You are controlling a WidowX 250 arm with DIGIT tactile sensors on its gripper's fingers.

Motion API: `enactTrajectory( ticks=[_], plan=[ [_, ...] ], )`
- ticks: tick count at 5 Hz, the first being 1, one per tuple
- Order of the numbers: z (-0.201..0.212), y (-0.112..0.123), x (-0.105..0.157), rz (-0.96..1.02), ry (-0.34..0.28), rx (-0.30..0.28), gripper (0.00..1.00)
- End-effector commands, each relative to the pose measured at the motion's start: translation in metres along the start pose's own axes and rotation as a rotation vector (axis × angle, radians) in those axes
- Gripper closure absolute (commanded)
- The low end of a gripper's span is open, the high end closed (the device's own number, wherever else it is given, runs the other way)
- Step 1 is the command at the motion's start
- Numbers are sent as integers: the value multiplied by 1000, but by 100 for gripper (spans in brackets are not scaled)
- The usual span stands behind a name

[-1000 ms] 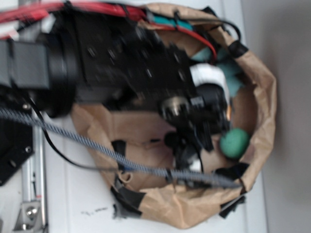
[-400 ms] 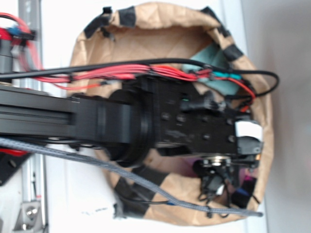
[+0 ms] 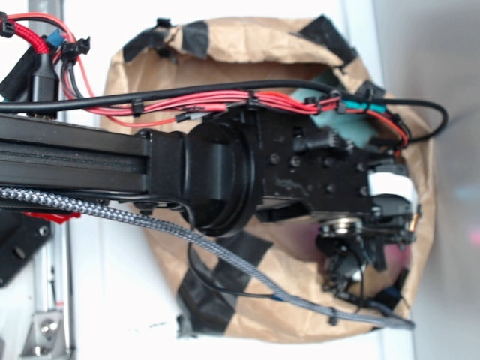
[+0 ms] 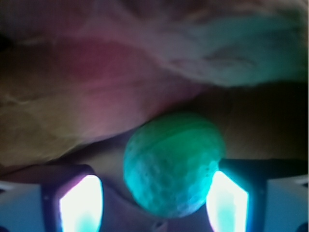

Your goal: Grab the green ball.

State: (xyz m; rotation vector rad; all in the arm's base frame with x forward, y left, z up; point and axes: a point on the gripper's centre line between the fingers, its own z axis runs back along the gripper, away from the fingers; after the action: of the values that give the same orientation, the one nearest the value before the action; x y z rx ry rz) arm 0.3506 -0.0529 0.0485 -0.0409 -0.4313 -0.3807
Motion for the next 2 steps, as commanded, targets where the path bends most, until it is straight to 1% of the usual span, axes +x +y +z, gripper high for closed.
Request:
enactTrajectory(
  ticks=[1,2],
  plan=[
    [3,5,1,50,-27,30,100],
    [28,5,1,88,-31,15,100]
  ],
)
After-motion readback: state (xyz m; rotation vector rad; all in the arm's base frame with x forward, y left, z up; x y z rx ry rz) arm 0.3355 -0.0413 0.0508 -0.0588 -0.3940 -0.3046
